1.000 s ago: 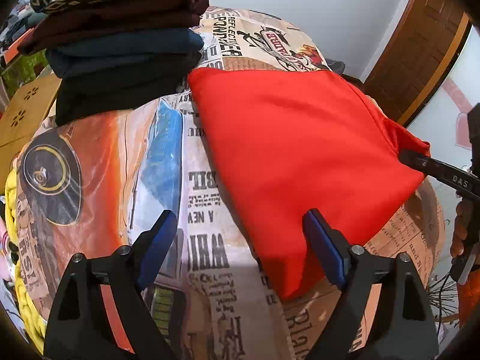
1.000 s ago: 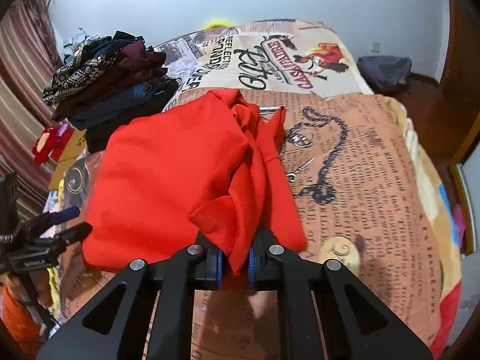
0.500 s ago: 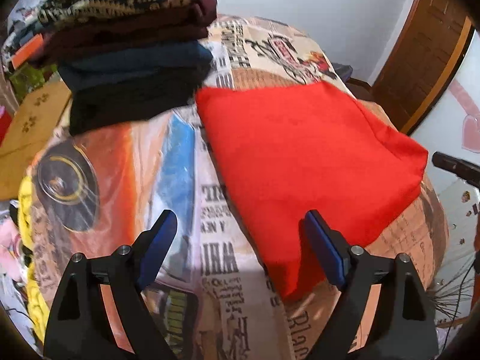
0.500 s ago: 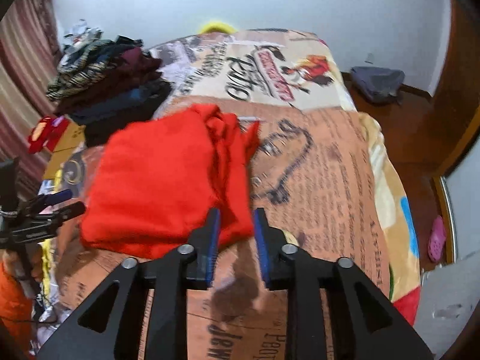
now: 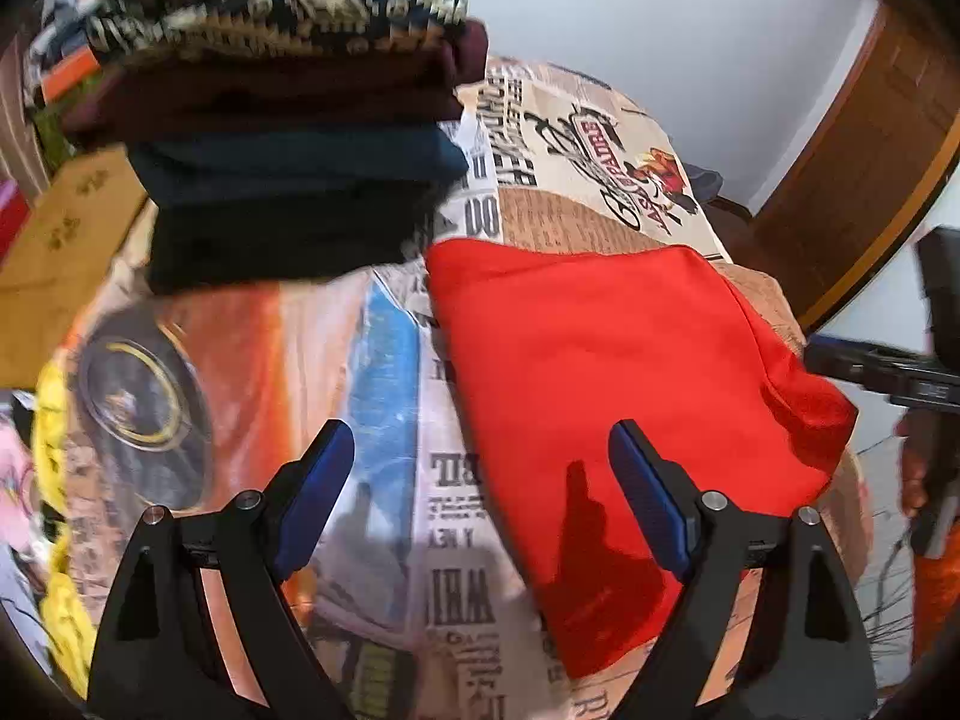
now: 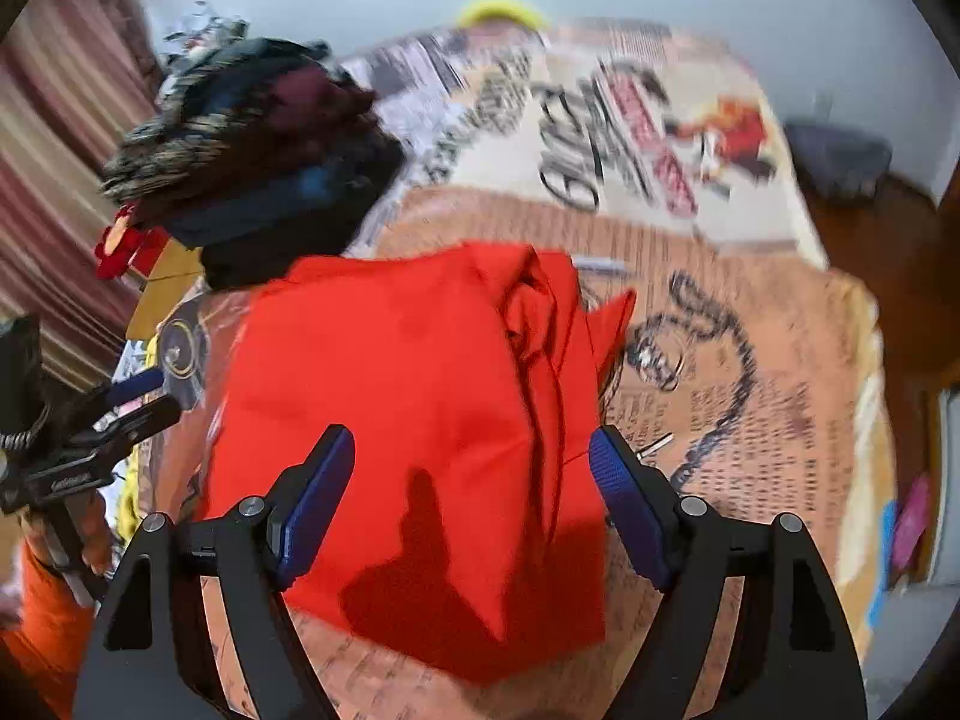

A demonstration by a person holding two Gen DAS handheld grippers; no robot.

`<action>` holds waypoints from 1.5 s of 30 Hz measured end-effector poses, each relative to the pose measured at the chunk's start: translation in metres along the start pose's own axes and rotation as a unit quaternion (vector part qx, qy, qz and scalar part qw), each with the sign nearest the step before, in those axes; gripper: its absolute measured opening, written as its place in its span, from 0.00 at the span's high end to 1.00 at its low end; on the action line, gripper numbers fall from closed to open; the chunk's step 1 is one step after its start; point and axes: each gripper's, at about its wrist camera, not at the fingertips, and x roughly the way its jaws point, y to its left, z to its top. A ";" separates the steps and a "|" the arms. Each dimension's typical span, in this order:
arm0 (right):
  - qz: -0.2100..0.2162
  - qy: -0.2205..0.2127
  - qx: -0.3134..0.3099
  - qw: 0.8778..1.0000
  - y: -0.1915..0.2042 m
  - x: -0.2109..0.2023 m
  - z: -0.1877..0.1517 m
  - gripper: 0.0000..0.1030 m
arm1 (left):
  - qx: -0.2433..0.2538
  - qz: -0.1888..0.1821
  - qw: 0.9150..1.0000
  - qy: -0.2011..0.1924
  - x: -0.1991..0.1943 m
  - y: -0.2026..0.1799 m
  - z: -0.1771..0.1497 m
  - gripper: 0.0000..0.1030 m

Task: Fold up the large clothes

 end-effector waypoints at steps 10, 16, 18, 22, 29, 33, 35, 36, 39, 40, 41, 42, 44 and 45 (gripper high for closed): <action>0.102 0.086 0.121 0.984 -0.079 0.057 0.009 0.25 | -0.057 -0.095 0.990 0.089 0.060 0.008 0.002 0.16; 0.129 0.103 0.107 0.981 -0.070 0.067 0.013 0.25 | -0.100 -0.151 0.977 0.114 0.088 0.014 0.008 0.16; 0.127 0.108 0.104 0.980 -0.067 0.071 0.015 0.24 | -0.107 -0.161 0.974 0.114 0.094 0.014 0.010 0.16; 0.132 0.110 0.097 0.980 -0.061 0.074 0.016 0.24 | -0.108 -0.169 0.973 0.112 0.099 0.013 0.013 0.16; 0.169 0.099 0.130 0.972 -0.064 0.071 0.013 0.74 | -0.102 -0.180 0.973 0.100 0.098 0.010 0.013 0.42; 0.155 0.075 0.126 0.977 -0.057 0.050 0.013 0.81 | -0.103 -0.188 0.973 0.089 0.085 0.014 0.015 0.63; 0.152 0.060 0.111 0.980 -0.046 0.038 0.018 0.82 | -0.095 -0.186 0.974 0.086 0.078 0.011 0.017 0.67; 0.152 0.055 0.106 0.981 -0.040 0.031 0.019 0.82 | -0.086 -0.181 0.976 0.083 0.073 0.008 0.018 0.68; 0.147 0.041 0.083 0.985 -0.021 0.014 0.022 0.83 | -0.066 -0.175 0.980 0.070 0.054 -0.001 0.020 0.69; 0.140 0.034 0.069 0.987 -0.012 0.006 0.023 0.83 | -0.061 -0.173 0.981 0.065 0.048 -0.003 0.021 0.70; 0.137 0.030 0.063 0.988 -0.008 0.001 0.023 0.83 | -0.054 -0.169 0.983 0.054 0.036 -0.006 0.023 0.70; 0.136 0.025 0.055 0.989 -0.002 -0.005 0.023 0.83 | -0.050 -0.168 0.983 0.047 0.028 -0.005 0.023 0.70; 0.137 0.010 0.043 0.990 0.011 -0.019 0.025 0.83 | -0.040 -0.166 0.985 0.026 0.003 -0.005 0.027 0.71; 0.138 0.004 0.036 0.990 0.018 -0.025 0.028 0.83 | -0.035 -0.165 0.986 0.017 -0.008 -0.004 0.030 0.71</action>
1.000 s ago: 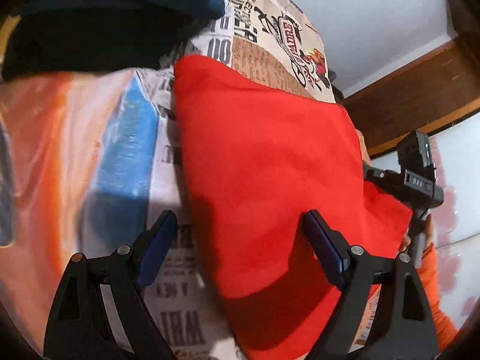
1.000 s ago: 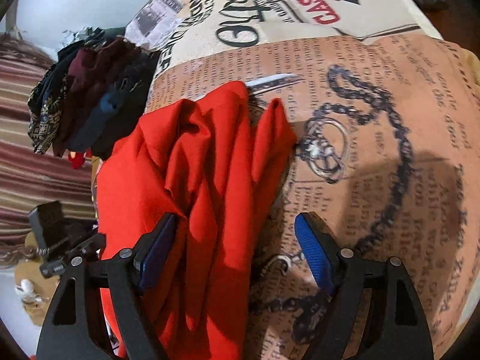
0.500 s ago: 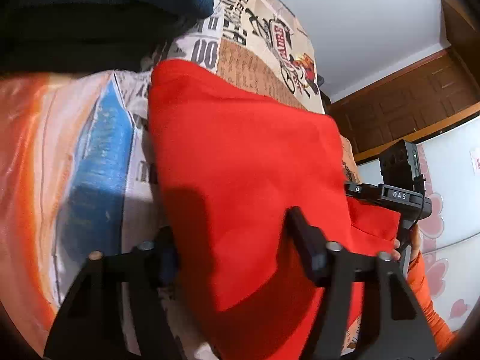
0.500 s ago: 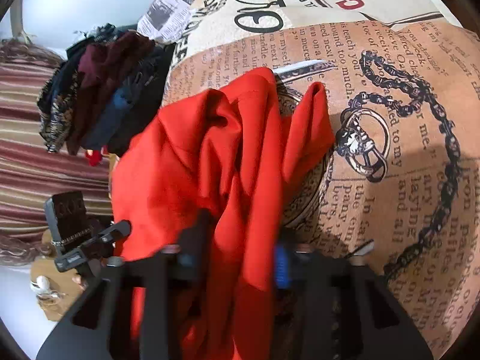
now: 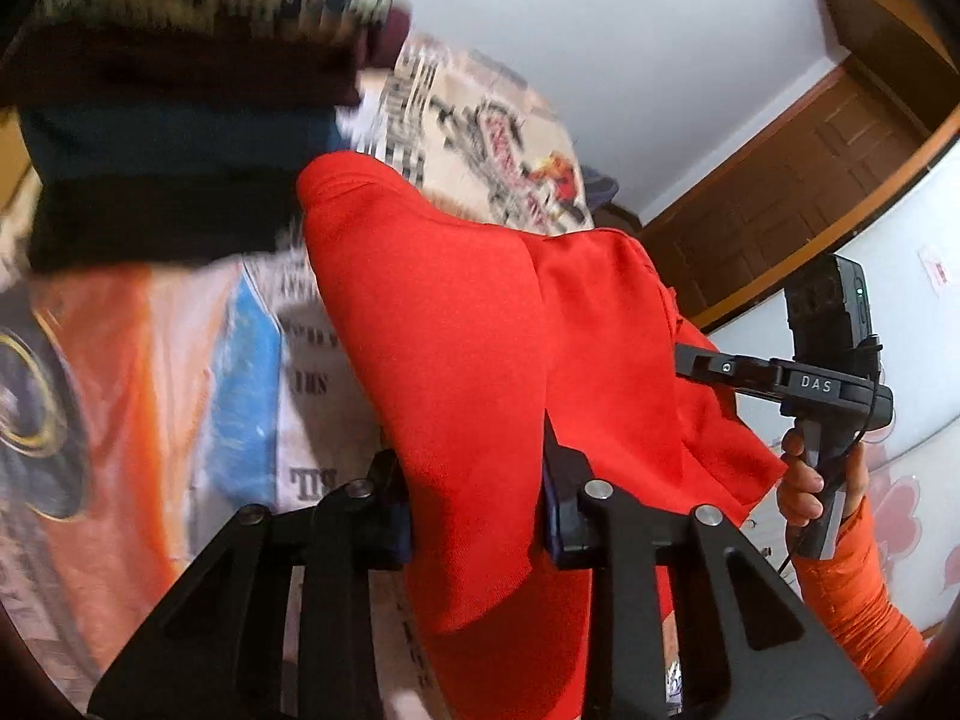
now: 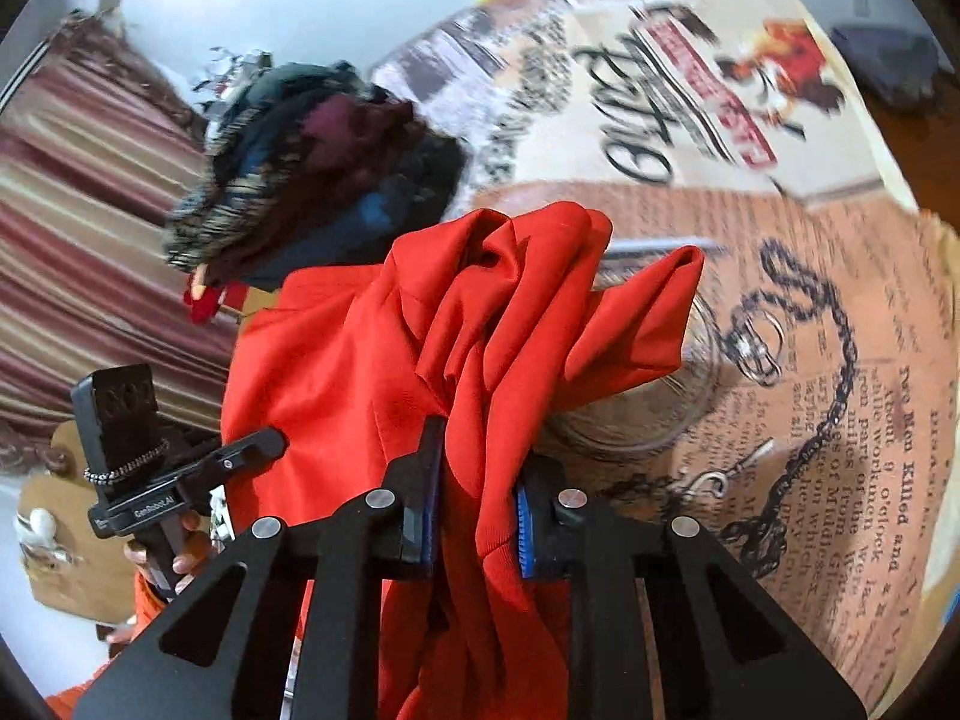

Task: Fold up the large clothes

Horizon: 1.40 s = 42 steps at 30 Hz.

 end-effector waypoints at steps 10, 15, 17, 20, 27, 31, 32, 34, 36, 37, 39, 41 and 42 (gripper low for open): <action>0.024 -0.089 -0.084 0.992 0.111 -0.046 0.060 0.83 | 0.071 0.024 0.990 -0.116 -0.132 -0.029 0.065 0.71; 0.041 -0.117 -0.107 0.987 0.155 -0.047 0.103 0.83 | 0.087 0.044 0.981 -0.168 -0.186 -0.024 0.114 0.71; 0.047 -0.126 -0.115 0.984 0.171 -0.040 0.123 0.83 | 0.082 0.045 0.979 -0.184 -0.200 -0.014 0.142 0.71; 0.058 -0.132 -0.118 0.983 0.188 -0.023 0.148 0.83 | 0.072 0.051 0.976 -0.199 -0.217 0.007 0.175 0.71; 0.078 -0.118 -0.090 0.986 0.190 0.045 0.201 0.83 | 0.038 0.061 0.977 -0.200 -0.210 0.073 0.238 0.71; 0.075 -0.099 -0.056 0.991 0.175 0.089 0.220 0.83 | 0.019 0.077 0.983 -0.167 -0.172 0.122 0.263 0.71; 0.069 -0.093 -0.048 0.992 0.170 0.101 0.225 0.83 | 0.014 0.087 0.984 -0.158 -0.160 0.134 0.267 0.70; 0.046 -0.089 -0.042 0.994 0.163 0.122 0.230 0.83 | 0.007 0.102 0.985 -0.139 -0.141 0.153 0.274 0.70; 0.014 -0.083 -0.047 0.995 0.157 0.141 0.232 0.83 | -0.004 0.118 0.986 -0.119 -0.119 0.173 0.275 0.68; 0.003 -0.083 -0.053 0.995 0.157 0.144 0.232 0.83 | -0.013 0.118 0.987 -0.111 -0.111 0.184 0.275 0.65; -0.025 -0.081 -0.083 0.993 0.159 0.147 0.227 0.81 | -0.030 0.097 0.989 -0.111 -0.106 0.200 0.271 0.59; -0.040 -0.087 -0.095 0.991 0.161 0.144 0.224 0.76 | -0.044 0.084 0.989 -0.114 -0.104 0.210 0.266 0.52; -0.044 -0.093 -0.095 0.990 0.162 0.141 0.224 0.75 | -0.047 0.084 0.988 -0.118 -0.105 0.212 0.264 0.49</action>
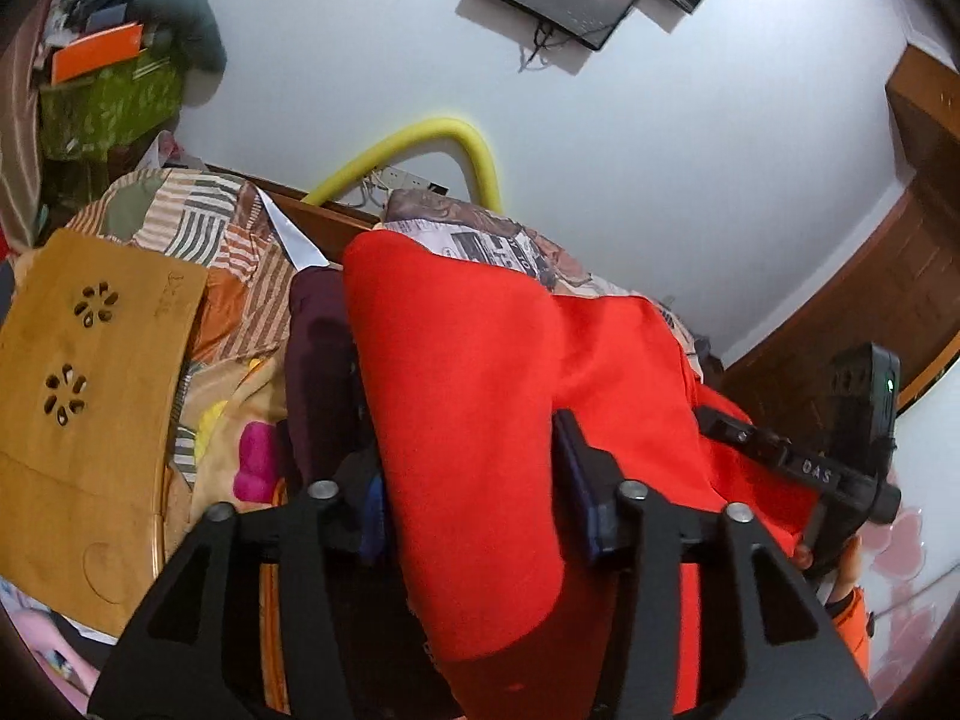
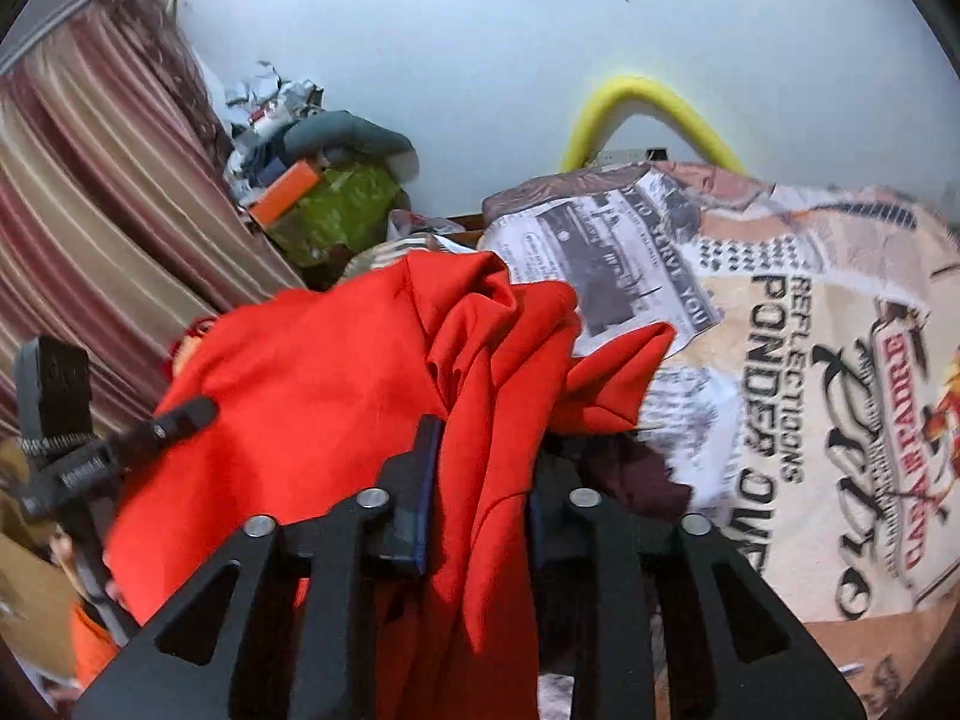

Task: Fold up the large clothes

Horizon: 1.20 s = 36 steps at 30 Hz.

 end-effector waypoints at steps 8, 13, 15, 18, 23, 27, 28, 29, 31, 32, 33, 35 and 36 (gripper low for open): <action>-0.054 -0.021 -0.016 0.998 0.010 -0.043 -0.007 0.61 | 0.035 0.061 0.997 -0.020 -0.039 -0.019 -0.015 0.43; -0.050 -0.057 -0.042 0.996 0.035 -0.095 -0.019 0.61 | 0.078 0.099 0.991 -0.043 -0.082 -0.058 -0.031 0.43; -0.051 -0.076 -0.061 0.994 0.051 -0.119 -0.026 0.61 | 0.103 0.111 0.987 -0.058 -0.104 -0.080 -0.041 0.43; -0.058 -0.113 -0.096 0.987 0.080 -0.156 -0.039 0.61 | 0.133 0.120 0.980 -0.086 -0.137 -0.112 -0.057 0.43; -0.046 -0.188 -0.138 0.971 0.119 -0.222 -0.071 0.61 | 0.161 0.109 0.970 -0.148 -0.204 -0.169 -0.092 0.43; -0.033 -0.244 -0.160 0.956 0.143 -0.267 -0.101 0.61 | 0.192 0.106 0.953 -0.211 -0.253 -0.204 -0.127 0.43; -0.029 -0.259 -0.168 0.951 0.149 -0.279 -0.112 0.61 | 0.199 0.109 0.947 -0.228 -0.264 -0.212 -0.137 0.43; -0.026 -0.269 -0.172 0.947 0.152 -0.285 -0.120 0.61 | 0.209 0.113 0.939 -0.247 -0.277 -0.222 -0.151 0.43; -0.016 -0.292 -0.178 0.940 0.159 -0.300 -0.138 0.61 | 0.222 0.115 0.929 -0.273 -0.291 -0.233 -0.170 0.43; -0.014 -0.299 -0.179 0.937 0.160 -0.304 -0.144 0.61 | 0.228 0.121 0.921 -0.291 -0.300 -0.241 -0.184 0.43; -0.012 -0.311 -0.180 0.933 0.164 -0.311 -0.155 0.61 | 0.233 0.127 0.914 -0.307 -0.306 -0.246 -0.196 0.43; -0.010 -0.328 -0.179 0.927 0.164 -0.314 -0.166 0.61 | 0.240 0.136 0.901 -0.335 -0.314 -0.253 -0.218 0.43; -0.010 -0.335 -0.178 0.925 0.165 -0.316 -0.172 0.61 | 0.240 0.139 0.897 -0.344 -0.317 -0.253 -0.226 0.43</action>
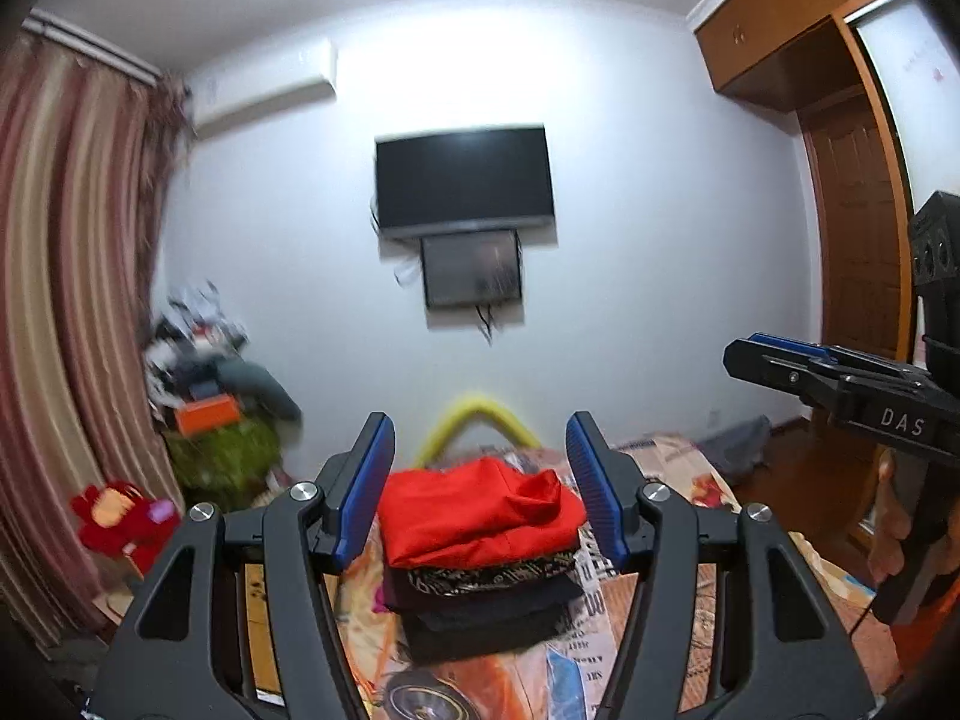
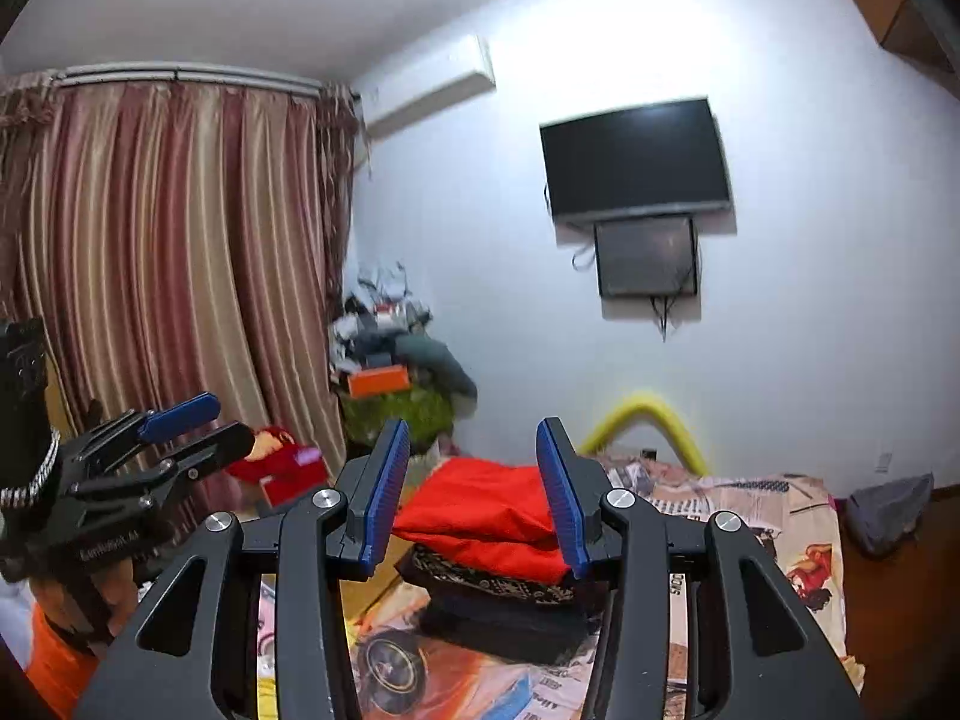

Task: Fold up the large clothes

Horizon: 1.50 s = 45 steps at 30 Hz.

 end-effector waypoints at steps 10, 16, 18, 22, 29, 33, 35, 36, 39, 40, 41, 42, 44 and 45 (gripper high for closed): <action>-0.032 -0.040 -0.015 0.999 0.020 -0.022 -0.023 0.36 | -0.028 0.018 0.999 -0.031 -0.035 -0.012 -0.039 0.19; -0.054 -0.052 -0.038 0.996 0.029 -0.026 -0.028 0.02 | -0.034 0.030 0.999 -0.025 -0.039 -0.013 -0.049 0.04; -0.057 -0.050 -0.040 0.996 0.030 -0.027 -0.031 0.01 | -0.037 0.037 0.998 -0.031 -0.042 -0.011 -0.051 0.01; -0.064 -0.045 -0.039 0.996 0.029 -0.030 -0.035 0.00 | -0.043 0.035 0.998 -0.030 -0.047 -0.011 -0.053 0.01; -0.060 -0.033 -0.033 0.997 0.027 -0.037 -0.048 0.00 | -0.039 0.036 0.998 -0.033 -0.050 -0.014 -0.056 0.00; -0.061 -0.033 -0.032 0.997 0.026 -0.039 -0.050 0.00 | -0.039 0.035 0.998 -0.033 -0.051 -0.018 -0.057 0.00; -0.061 -0.031 -0.029 0.997 0.025 -0.040 -0.050 0.00 | -0.039 0.035 0.998 -0.032 -0.051 -0.018 -0.058 0.00; -0.062 -0.030 -0.028 0.997 0.024 -0.040 -0.050 0.00 | -0.040 0.034 0.998 -0.031 -0.050 -0.018 -0.058 0.00; -0.062 -0.025 -0.024 0.997 0.022 -0.039 -0.050 0.00 | -0.043 0.032 0.998 -0.028 -0.049 -0.018 -0.059 0.00; -0.062 -0.024 -0.023 0.998 0.022 -0.039 -0.050 0.00 | -0.043 0.031 0.998 -0.027 -0.048 -0.018 -0.059 0.00; -0.062 -0.023 -0.022 0.998 0.022 -0.039 -0.051 0.00 | -0.044 0.031 0.998 -0.025 -0.047 -0.018 -0.059 0.00; -0.063 -0.022 -0.022 0.998 0.022 -0.040 -0.050 0.00 | -0.044 0.031 0.998 -0.025 -0.048 -0.018 -0.059 0.00; -0.064 -0.022 -0.022 0.997 0.022 -0.041 -0.049 0.00 | -0.045 0.032 0.998 -0.024 -0.047 -0.018 -0.059 0.00; -0.064 -0.022 -0.022 0.997 0.022 -0.041 -0.049 0.00 | -0.045 0.031 0.998 -0.024 -0.048 -0.018 -0.059 0.00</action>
